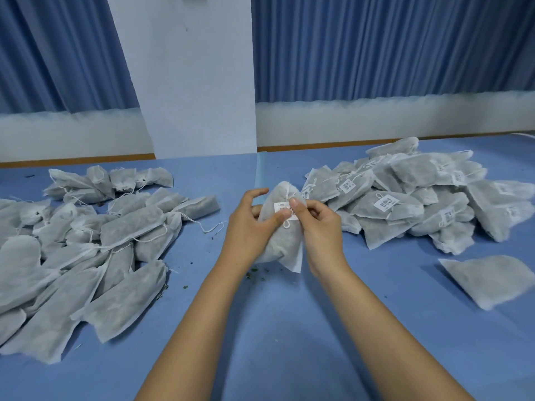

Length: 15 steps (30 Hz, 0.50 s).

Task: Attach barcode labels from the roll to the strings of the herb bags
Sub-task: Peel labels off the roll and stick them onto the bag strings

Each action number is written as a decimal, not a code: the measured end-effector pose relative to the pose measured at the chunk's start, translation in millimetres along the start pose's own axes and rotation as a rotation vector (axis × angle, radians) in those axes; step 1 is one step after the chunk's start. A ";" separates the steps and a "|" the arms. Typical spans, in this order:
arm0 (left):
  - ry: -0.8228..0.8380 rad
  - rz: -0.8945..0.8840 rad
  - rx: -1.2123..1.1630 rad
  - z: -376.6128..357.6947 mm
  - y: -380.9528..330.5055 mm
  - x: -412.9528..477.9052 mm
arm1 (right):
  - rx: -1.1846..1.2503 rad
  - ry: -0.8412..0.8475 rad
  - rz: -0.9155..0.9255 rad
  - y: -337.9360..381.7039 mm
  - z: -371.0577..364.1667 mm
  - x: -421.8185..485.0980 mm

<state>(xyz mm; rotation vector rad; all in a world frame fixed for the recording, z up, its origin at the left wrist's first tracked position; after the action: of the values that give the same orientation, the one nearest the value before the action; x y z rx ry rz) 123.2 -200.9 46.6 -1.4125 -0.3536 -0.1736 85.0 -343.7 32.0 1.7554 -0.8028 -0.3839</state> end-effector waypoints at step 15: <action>0.070 0.267 -0.107 -93.1 3.5 -21.8 | -0.161 0.227 -0.321 0.4 77.9 40.0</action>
<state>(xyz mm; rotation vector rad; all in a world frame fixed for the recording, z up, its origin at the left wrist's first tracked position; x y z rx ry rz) 116.8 -293.9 25.0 -1.5402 -0.0964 -0.0238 65.5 -426.7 11.7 1.7390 -0.3191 -0.4399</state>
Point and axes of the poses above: each hand's wrist, its own x-axis towards the middle knuckle, its own z-axis out of the back of the hand, y = z × x, the point moved 9 cm from there along x, towards the middle knuckle, and after that the axes turned 15 degrees about -y, right-handed, at the moved point
